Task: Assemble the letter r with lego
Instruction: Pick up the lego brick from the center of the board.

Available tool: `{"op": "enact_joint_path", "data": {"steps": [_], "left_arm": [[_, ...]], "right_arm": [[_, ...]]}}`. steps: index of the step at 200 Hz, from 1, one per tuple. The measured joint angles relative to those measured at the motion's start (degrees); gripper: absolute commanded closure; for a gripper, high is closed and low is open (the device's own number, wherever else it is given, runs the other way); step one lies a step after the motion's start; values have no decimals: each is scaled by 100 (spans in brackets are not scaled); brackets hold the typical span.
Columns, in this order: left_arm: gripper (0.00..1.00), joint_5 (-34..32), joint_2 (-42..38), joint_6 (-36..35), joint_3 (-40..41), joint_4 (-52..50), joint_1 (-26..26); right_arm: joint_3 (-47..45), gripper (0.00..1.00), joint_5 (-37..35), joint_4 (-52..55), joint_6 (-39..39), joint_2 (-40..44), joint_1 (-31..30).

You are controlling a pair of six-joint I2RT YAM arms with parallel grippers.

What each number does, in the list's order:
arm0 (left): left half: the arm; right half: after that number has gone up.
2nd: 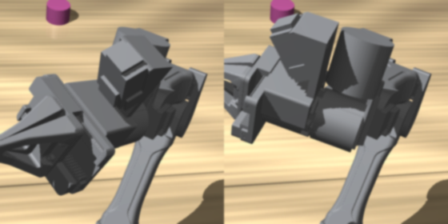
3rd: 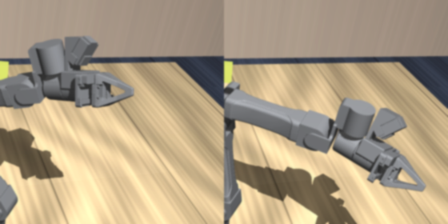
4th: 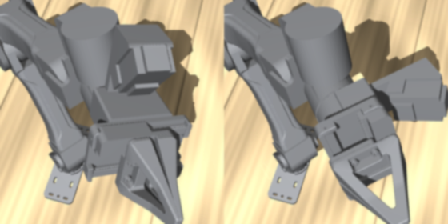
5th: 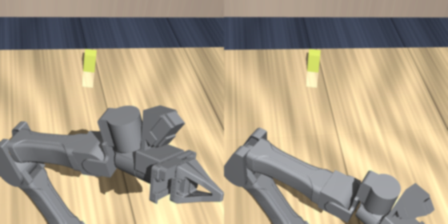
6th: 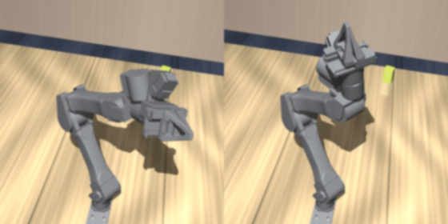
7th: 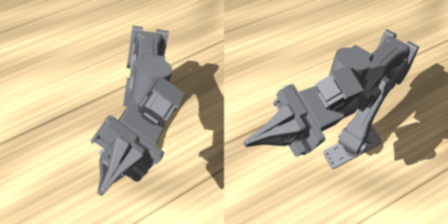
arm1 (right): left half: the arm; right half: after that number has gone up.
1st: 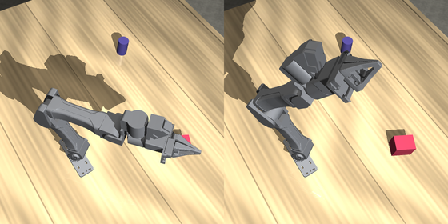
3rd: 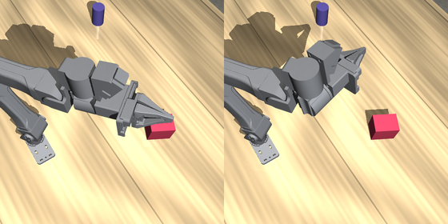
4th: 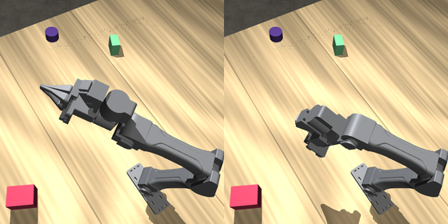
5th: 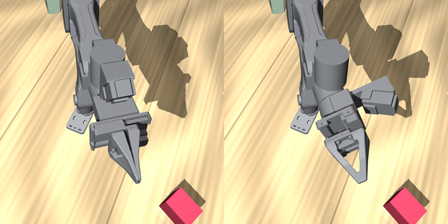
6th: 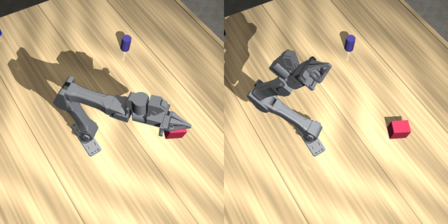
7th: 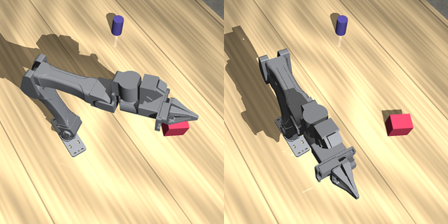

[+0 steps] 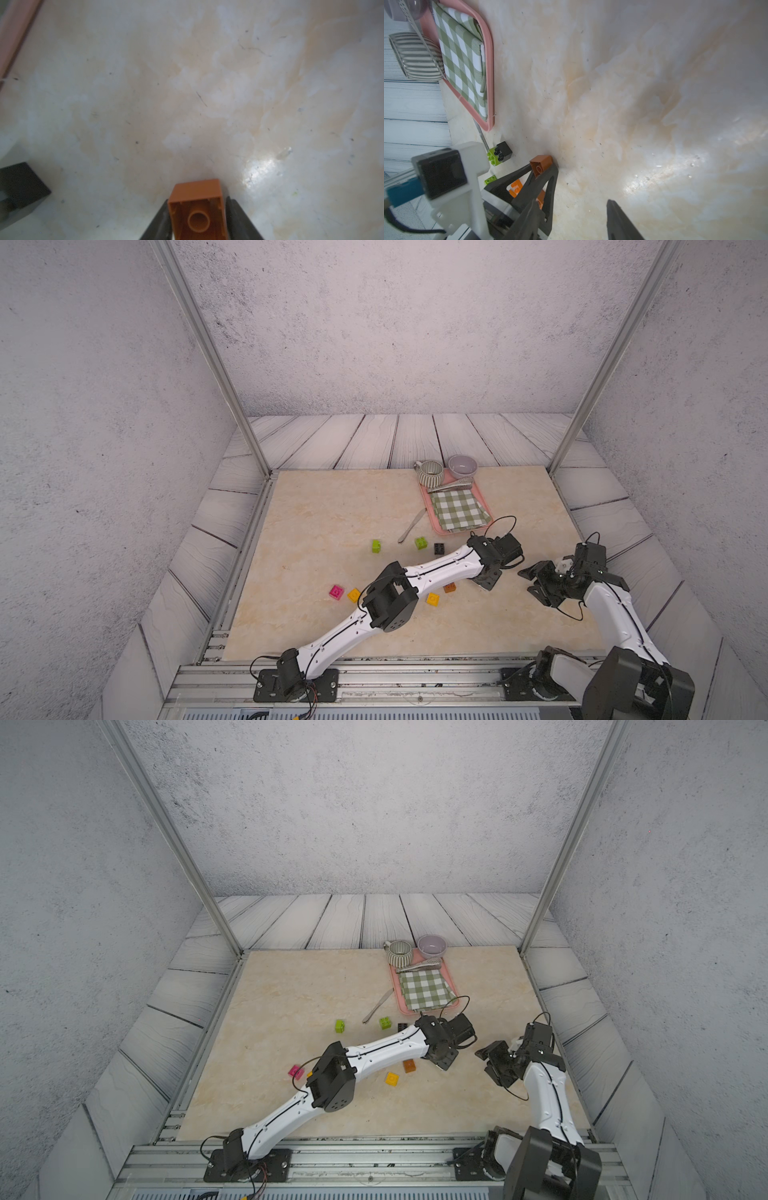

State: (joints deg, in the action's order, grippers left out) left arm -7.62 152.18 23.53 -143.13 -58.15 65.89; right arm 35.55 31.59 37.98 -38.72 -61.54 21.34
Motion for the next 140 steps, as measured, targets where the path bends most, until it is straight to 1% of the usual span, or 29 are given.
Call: {"op": "enact_joint_path", "data": {"steps": [14, 36, 39, 41, 54, 68, 78, 86, 92, 97, 117, 129, 140], "left_arm": [[74, 15, 0, -15, -4, 0, 0], [93, 26, -66, -57, -4, -98, -7], [96, 31, -83, -63, 4, -127, -15], [100, 28, -105, -70, 7, -151, -15], [100, 20, -474, -138, 358, -111, -28], [100, 50, -1421, -240, 1425, 254, -79], [100, 162, -2385, -291, 2435, 688, -155], [100, 321, -3305, -321, 3322, 1215, -275], [100, 444, -3915, -332, 3845, 1526, -382], [100, 608, -4568, -337, 4422, 2026, -522], [100, 1088, -6784, -485, 6443, 3958, -1165], [100, 1189, -7840, -772, 7602, 5248, -1451], [100, 1386, -8577, -1139, 8548, 6288, -1491]], "right_arm": [[0, 43, 2, 7, 39, 0, 0], [15, 36, 4, 55, 122, 7, 0], [20, 35, 15, 63, 153, 11, 0], [22, 34, 24, 63, 151, 17, 0], [57, 30, 122, 81, 214, 59, -20], [160, 26, 258, 79, 254, 98, -109], [282, 25, 396, 61, 238, 107, -271], [404, 25, 533, 4, 223, 114, -457], [501, 25, 671, -81, 181, 127, -616], [568, 24, 791, -168, 136, 149, -758], [872, 23, 1187, -566, -131, 275, -1429], [1150, 23, 1342, -769, -282, 313, -1904], [1469, 23, 1453, -940, -396, 310, -2374]]}}
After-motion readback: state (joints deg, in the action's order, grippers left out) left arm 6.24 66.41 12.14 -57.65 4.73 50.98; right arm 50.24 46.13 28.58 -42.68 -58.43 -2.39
